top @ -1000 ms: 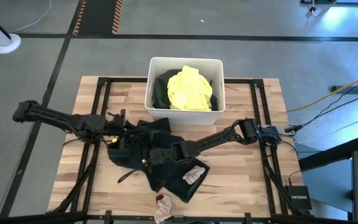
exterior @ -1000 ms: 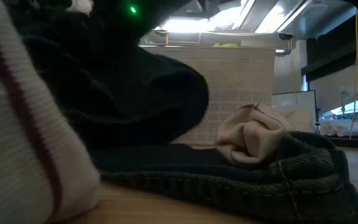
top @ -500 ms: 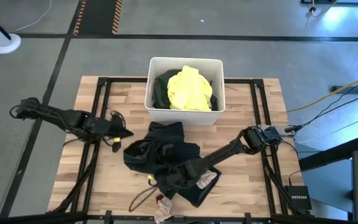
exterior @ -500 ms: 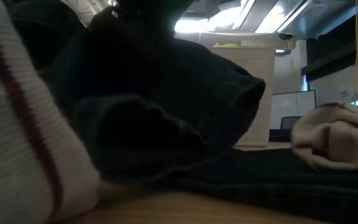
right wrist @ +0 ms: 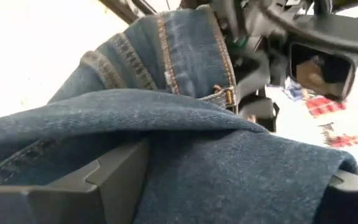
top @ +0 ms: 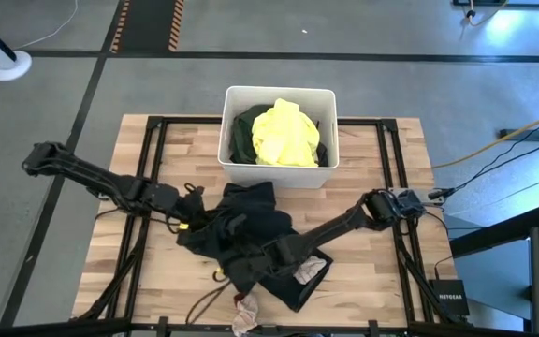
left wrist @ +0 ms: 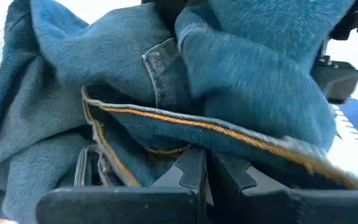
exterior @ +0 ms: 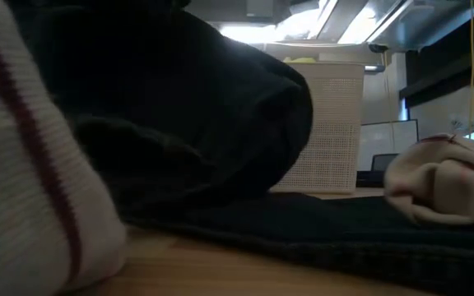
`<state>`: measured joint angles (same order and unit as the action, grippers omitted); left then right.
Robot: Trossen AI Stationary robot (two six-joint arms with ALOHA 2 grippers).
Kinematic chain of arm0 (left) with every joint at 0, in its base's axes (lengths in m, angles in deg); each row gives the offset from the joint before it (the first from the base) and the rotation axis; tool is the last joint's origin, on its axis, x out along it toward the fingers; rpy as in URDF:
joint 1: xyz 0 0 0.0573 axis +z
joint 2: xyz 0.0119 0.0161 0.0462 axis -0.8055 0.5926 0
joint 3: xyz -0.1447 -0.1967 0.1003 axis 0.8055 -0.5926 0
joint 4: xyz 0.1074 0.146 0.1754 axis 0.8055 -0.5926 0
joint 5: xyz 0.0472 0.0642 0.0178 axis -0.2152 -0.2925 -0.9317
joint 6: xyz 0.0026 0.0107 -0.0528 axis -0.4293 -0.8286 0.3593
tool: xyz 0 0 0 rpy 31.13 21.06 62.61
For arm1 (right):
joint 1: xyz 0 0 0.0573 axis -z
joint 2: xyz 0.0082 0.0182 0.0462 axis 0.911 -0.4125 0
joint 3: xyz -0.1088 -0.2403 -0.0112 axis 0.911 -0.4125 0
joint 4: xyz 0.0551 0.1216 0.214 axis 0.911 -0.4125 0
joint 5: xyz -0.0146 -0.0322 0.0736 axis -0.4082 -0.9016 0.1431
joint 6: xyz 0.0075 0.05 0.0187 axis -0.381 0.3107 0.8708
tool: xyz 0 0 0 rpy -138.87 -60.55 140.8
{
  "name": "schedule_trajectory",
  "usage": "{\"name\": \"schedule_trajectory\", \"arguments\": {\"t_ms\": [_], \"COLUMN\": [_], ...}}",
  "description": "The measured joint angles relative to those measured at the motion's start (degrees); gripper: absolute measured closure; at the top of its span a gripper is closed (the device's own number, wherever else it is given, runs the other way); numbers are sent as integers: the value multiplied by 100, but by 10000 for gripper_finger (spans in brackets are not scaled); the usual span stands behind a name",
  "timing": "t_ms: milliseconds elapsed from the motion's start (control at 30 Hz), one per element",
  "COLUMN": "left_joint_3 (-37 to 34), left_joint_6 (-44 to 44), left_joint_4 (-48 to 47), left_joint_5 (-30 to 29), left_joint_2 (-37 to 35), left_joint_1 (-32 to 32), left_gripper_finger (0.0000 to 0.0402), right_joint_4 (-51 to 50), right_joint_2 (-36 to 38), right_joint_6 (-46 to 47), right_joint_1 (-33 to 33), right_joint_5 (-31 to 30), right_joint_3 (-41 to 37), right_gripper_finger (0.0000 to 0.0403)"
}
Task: Sort clothes
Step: Put the blue pants into the white laundry organizer
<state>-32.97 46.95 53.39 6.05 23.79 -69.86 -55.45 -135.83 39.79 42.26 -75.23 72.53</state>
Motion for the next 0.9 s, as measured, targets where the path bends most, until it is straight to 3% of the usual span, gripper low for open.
{"name": "schedule_trajectory", "arguments": {"t_ms": [367,700,900], "left_joint_3": [-25,-51,-49], "left_joint_6": [-15,30,216], "left_joint_4": [859,841,934], "left_joint_5": [6,81,77], "left_joint_2": [643,739,739], "left_joint_1": [2,0,0], "left_gripper_finger": [389,389,389], "right_joint_4": [142,262,-547], "right_joint_2": [-3,-116,-111], "right_joint_6": [186,1312,1917], "right_joint_1": [586,805,883], "right_joint_5": [1087,1835,2036], "right_joint_3": [0,-230,-225], "right_gripper_finger": [102,105,163]}}
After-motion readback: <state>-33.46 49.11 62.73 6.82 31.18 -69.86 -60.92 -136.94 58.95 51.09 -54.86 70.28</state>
